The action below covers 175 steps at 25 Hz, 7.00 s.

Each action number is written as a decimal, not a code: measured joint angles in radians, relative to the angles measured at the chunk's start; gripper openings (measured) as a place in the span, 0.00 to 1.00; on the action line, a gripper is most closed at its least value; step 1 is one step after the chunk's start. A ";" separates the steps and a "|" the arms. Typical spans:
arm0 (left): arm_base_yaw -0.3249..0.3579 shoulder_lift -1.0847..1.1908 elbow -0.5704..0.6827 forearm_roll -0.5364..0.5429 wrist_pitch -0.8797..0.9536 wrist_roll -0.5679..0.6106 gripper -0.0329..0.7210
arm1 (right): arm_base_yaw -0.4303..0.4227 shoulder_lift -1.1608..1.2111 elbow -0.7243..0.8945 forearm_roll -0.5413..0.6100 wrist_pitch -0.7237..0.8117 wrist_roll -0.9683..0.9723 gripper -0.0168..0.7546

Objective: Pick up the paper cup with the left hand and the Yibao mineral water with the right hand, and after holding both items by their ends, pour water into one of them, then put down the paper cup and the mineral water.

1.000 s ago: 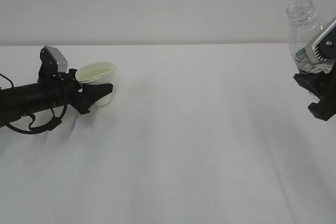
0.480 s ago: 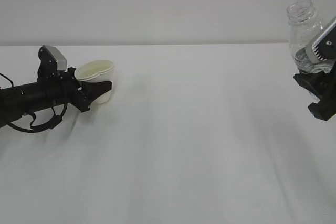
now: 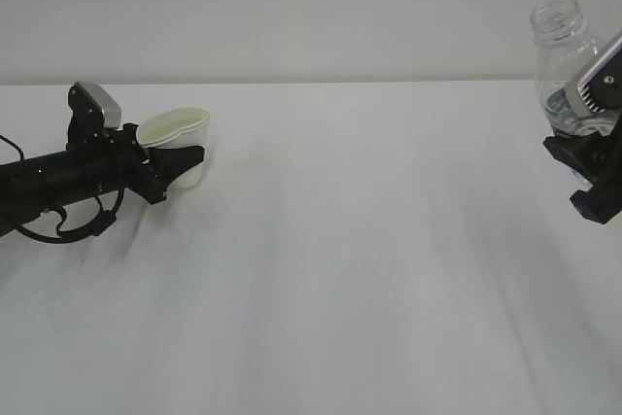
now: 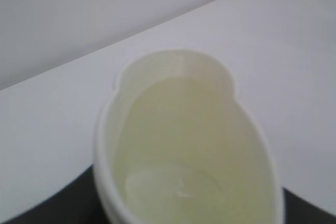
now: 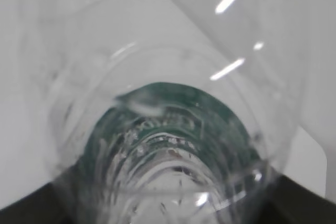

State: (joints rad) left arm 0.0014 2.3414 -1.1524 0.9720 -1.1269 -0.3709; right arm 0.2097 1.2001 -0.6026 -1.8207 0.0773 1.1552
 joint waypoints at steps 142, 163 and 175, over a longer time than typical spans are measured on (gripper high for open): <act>0.250 -0.586 0.000 0.439 -0.041 -0.567 0.76 | 0.000 0.000 0.000 0.000 0.000 0.133 0.61; 0.250 -0.725 0.002 0.547 -0.049 -0.737 0.64 | 0.000 0.000 0.000 0.000 0.000 0.176 0.61; 0.250 -0.669 0.004 0.397 0.064 -0.743 0.56 | 0.000 0.000 0.000 0.000 0.000 0.180 0.61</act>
State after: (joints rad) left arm 0.2510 1.6721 -1.1482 1.3691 -1.0630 -1.1134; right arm 0.2097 1.2001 -0.6026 -1.8207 0.0773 1.3350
